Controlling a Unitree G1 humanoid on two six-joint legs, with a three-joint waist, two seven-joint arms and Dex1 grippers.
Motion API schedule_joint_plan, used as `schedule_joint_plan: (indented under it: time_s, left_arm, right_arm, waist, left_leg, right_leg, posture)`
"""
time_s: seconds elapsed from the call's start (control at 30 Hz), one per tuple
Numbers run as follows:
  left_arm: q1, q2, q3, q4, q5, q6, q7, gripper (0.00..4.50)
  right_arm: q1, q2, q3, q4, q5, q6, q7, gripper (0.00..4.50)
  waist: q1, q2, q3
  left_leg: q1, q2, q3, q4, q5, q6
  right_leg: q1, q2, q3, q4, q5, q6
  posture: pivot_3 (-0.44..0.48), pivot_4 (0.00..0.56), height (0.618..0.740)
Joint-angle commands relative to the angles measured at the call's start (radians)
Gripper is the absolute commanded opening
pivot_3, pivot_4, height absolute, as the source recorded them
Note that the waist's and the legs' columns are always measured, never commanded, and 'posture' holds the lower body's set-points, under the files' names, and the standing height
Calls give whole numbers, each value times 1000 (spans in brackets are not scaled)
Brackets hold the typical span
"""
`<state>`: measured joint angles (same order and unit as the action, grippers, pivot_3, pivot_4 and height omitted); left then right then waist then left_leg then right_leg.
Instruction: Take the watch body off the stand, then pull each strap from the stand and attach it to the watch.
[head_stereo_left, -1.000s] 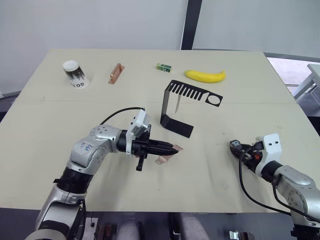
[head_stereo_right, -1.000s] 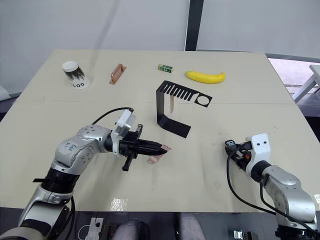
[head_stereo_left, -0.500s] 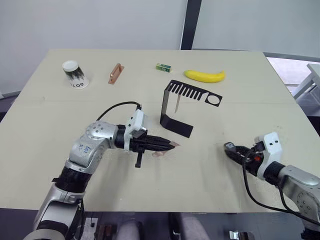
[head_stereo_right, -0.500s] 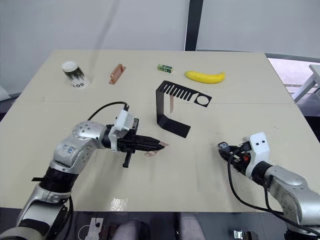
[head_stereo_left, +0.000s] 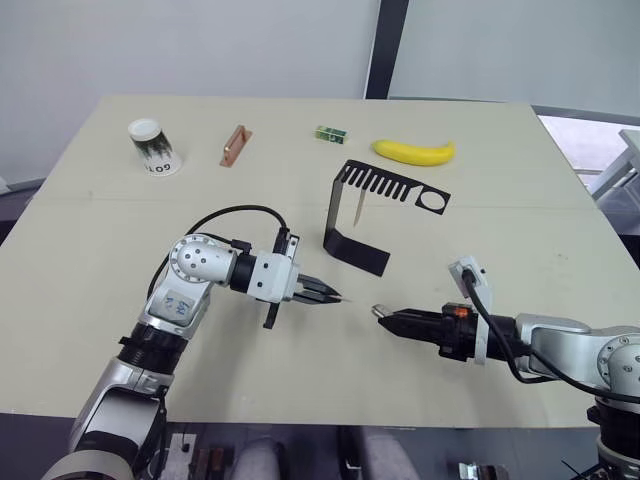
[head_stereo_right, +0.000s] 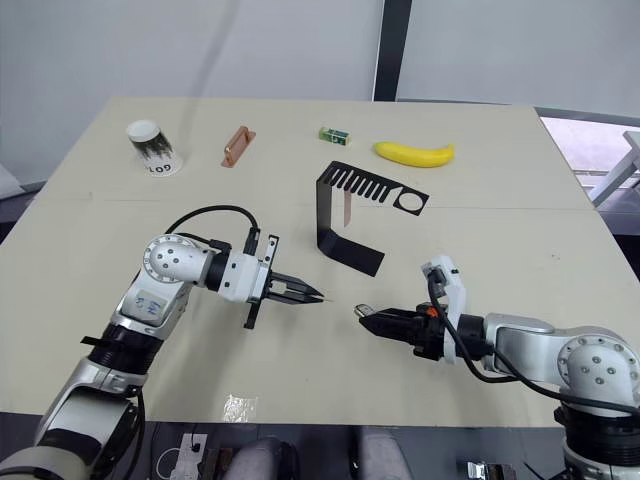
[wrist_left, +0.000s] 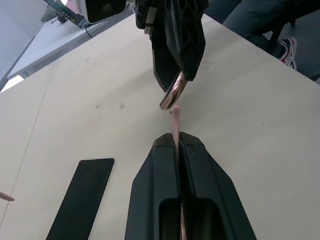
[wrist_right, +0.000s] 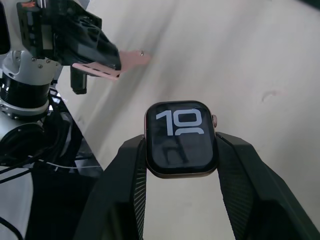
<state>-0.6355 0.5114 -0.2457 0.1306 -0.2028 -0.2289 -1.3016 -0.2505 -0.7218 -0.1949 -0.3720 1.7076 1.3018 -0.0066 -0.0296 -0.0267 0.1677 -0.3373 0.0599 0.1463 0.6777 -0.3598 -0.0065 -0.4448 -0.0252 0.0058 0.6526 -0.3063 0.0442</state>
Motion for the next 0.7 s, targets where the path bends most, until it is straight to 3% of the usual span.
schedule_joint_plan:
  time_s: [0.03,0.23,0.7]
  left_arm:
    - [-21,-7,-10,3,18,-40,-2,0]
    - [-24,-16,-20,21,49,-68,15,0]
    - [-34,-33,-16,18,48,-50,30,0]
  right_arm:
    - [-24,-30,69,15,168,-99,-110,1518]
    - [-45,-84,153,18,262,-194,-185,1518]
    - [-50,-133,215,10,265,-256,-185,1518]
  waist:
    - [-3,0,0]
    - [-1,0,0]
    - [-1,0,0]
  left_leg:
    - [0,0,0,0,0,0]
    - [0,1,0,0,0,0]
    - [-1,2,0,1,0,0]
  right_leg:
    - [0,0,0,0,0,0]
    - [0,0,0,0,0,0]
    - [0,0,0,-1,0,0]
  posture:
    - [0,150,740]
    - [0,150,740]
    - [0,150,740]
